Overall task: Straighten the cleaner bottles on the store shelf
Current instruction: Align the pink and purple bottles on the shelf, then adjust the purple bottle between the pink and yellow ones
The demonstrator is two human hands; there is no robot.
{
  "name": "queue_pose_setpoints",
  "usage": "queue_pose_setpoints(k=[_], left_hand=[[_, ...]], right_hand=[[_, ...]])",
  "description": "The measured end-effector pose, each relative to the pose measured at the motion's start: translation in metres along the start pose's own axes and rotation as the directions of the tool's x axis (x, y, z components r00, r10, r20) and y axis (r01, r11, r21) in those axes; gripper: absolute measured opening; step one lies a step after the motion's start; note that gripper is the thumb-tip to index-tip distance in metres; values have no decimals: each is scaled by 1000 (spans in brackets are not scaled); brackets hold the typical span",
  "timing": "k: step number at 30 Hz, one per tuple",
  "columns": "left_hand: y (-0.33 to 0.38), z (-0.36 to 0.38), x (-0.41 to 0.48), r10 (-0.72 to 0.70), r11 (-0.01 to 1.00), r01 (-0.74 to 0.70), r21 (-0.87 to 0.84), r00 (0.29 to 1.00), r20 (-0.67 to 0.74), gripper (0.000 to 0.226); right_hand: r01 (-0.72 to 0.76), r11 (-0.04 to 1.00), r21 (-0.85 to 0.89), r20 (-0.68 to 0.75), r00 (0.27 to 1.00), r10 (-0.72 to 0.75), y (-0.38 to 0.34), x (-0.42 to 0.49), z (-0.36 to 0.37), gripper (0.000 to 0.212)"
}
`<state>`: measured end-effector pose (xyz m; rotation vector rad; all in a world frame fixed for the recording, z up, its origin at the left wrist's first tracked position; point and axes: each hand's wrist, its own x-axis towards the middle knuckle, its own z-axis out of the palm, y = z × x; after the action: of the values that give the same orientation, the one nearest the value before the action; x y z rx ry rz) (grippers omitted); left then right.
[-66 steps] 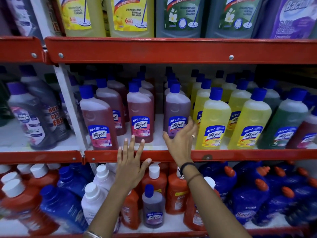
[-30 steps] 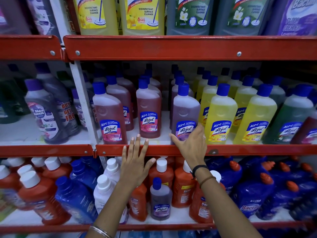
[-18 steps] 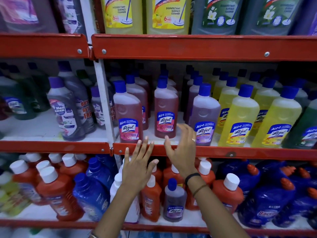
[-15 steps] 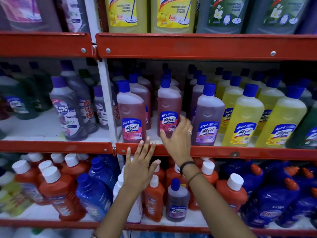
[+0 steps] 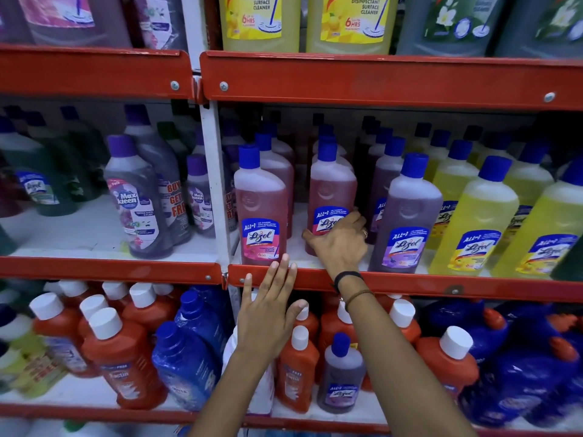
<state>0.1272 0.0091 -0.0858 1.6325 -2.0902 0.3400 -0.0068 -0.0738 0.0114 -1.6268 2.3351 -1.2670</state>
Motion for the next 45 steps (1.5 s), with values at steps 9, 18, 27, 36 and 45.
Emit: queue_pose_setpoints(k=[9,18,27,36,45], left_hand=[[3,2,1,0,1000,0,-27,1000,-20,61],[2,2,1,-6,999,6,-43,1000,8,62],[8,-3,2,7,982,-5,-191,1000,10,69],[44,-53,38,-102,417,227,-880,974,202,71],[39,-47,52,-49,334,291,-896,955,292,79]], right_hand=[[30,998,-57,-11,999,-31,9,-18,-14,99],[45,998,-51,-3,999,-45,12,-36,-27,98],[66,994,93,7,998,-67,26,-47,-29,89],[-156,626,764,272,958,-93,51,-54,-36,53],[-219,542,811,346,927,-142,70,-38,-32,52]])
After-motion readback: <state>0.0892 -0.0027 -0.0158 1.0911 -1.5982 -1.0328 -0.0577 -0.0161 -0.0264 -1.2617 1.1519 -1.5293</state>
